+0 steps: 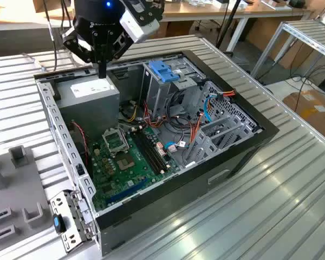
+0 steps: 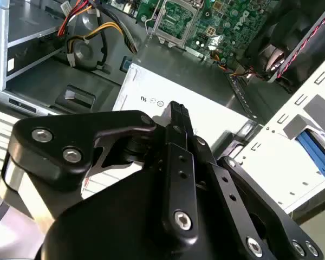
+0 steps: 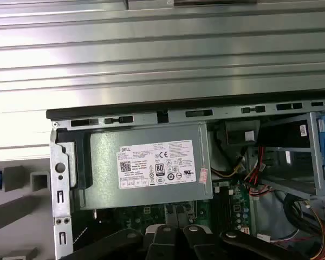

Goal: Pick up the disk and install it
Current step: 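Reach for the disk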

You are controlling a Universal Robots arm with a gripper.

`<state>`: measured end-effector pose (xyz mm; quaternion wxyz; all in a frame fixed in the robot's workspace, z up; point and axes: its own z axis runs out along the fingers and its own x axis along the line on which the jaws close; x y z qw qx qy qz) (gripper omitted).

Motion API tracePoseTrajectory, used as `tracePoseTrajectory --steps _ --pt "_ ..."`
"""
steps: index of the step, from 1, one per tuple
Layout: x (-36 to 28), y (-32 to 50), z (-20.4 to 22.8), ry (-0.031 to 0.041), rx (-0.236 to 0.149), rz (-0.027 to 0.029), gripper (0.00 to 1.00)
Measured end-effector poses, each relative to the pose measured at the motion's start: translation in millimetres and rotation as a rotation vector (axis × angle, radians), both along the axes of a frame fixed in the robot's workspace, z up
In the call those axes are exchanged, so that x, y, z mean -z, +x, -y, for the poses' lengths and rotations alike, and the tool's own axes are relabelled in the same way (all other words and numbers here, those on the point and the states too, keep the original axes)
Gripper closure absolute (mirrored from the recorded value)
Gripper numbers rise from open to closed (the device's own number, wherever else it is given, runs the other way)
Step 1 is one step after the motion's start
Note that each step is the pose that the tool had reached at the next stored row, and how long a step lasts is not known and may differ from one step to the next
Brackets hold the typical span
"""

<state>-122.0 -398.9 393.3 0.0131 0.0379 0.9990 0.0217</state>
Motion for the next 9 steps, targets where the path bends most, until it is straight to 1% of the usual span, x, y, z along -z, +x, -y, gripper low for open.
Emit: tracePoseTrajectory --steps 4,5,6,8,9 --pt "0.0 -6.0 0.0 -0.0001 0.0 -0.0001 0.89" --pt "0.0 -11.8 0.0 0.0 0.0 0.0 0.89" --pt "0.0 -21.2 0.0 -0.0001 0.0 0.0 0.89" --pt "0.1 -36.2 0.0 0.0 0.0 0.0 0.89" --pt "0.1 -40.1 0.0 0.0 0.0 0.0001 0.89"
